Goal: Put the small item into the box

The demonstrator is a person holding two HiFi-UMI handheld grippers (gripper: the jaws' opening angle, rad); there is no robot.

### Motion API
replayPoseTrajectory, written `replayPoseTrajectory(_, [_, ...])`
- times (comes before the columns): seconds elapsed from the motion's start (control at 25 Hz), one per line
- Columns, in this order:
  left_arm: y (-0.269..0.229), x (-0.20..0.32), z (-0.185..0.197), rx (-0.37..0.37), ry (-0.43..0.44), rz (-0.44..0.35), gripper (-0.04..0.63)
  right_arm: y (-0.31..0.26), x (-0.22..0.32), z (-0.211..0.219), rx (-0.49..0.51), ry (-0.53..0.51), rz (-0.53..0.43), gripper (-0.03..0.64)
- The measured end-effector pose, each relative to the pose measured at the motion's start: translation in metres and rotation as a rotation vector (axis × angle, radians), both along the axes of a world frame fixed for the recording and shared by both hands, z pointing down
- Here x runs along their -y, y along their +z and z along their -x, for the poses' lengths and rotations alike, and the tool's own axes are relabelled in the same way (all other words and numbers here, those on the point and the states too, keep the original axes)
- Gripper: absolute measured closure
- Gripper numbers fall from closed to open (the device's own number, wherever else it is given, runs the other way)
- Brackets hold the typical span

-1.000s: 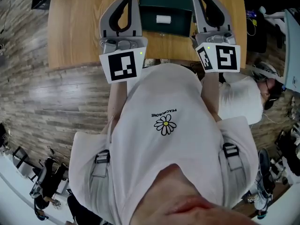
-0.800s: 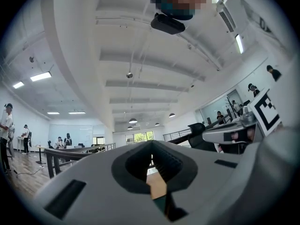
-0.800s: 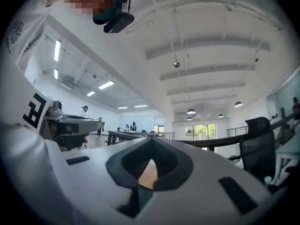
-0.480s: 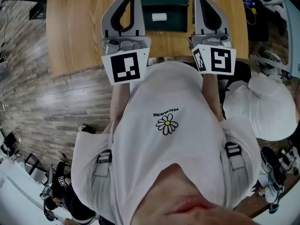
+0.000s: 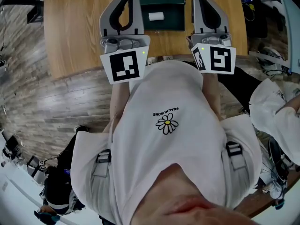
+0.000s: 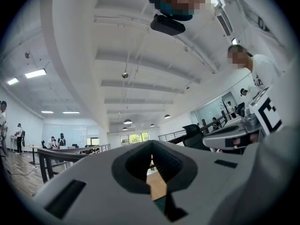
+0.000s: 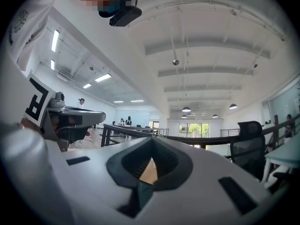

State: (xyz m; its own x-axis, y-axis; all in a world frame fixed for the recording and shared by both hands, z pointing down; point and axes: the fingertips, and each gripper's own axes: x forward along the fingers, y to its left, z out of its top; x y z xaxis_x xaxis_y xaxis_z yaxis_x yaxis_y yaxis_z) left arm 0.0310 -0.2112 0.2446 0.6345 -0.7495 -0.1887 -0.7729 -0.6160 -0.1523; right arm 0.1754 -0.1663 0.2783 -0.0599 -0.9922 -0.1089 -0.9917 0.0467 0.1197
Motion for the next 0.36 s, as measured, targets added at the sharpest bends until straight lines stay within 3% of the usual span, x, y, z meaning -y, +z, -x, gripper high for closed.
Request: replayPoseTrajectory(0.36, [0.0024,0.0005,-0.0005,0.006,-0.003,0.003,0.578,0.002,-0.0005,-0.0036,0.006,0.01,0.003,0.612])
